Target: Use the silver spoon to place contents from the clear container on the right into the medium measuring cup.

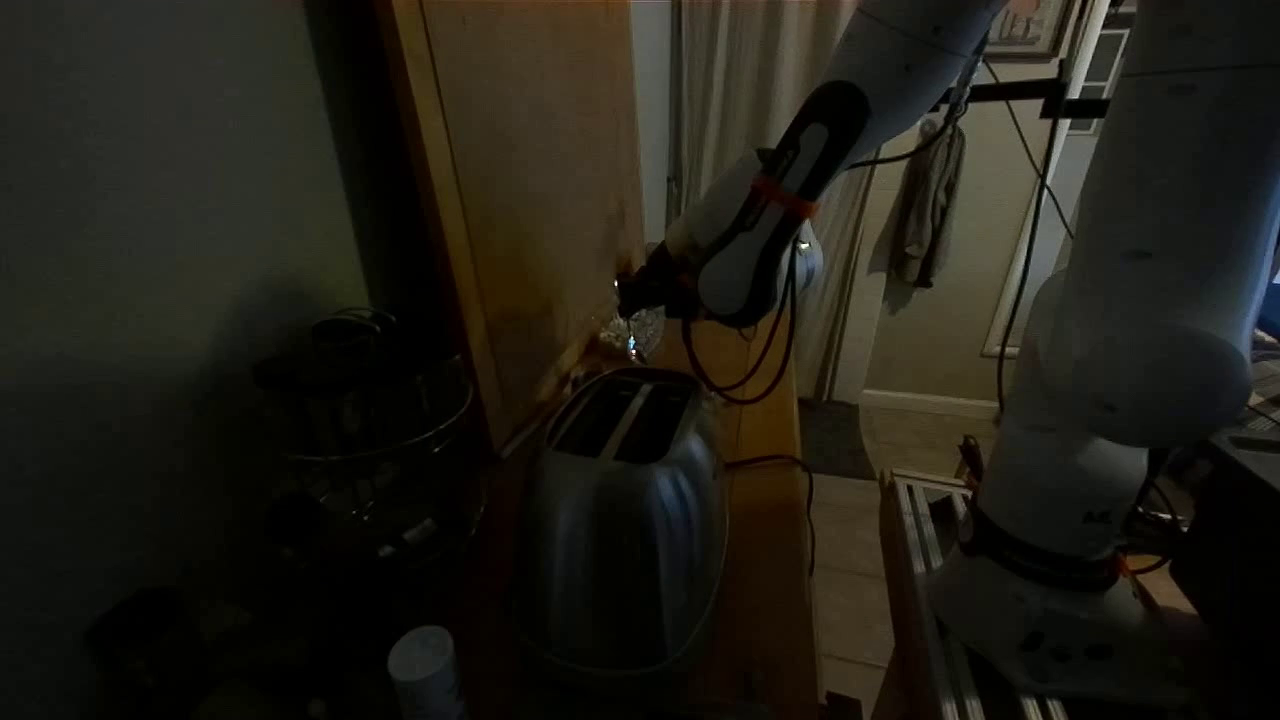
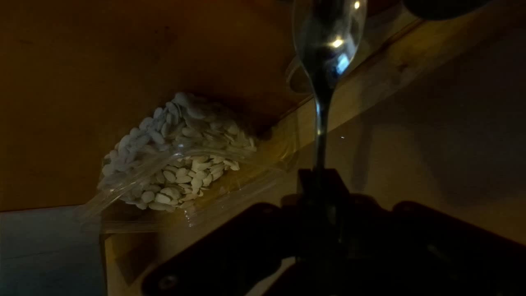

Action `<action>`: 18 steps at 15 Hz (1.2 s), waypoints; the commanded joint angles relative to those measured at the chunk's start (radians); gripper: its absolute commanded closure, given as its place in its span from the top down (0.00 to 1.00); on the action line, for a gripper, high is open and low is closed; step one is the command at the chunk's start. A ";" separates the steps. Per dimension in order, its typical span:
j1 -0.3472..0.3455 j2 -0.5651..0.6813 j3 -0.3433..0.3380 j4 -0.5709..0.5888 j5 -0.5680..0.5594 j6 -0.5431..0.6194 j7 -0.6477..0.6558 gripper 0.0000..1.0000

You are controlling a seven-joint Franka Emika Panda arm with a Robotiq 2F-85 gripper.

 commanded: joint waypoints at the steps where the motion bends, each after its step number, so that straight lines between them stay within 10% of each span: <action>1: 0.013 -0.013 0.008 -0.013 0.043 0.008 -0.036 0.02; 18: -0.032 -0.025 -0.011 0.033 0.485 -0.206 -0.195 0.02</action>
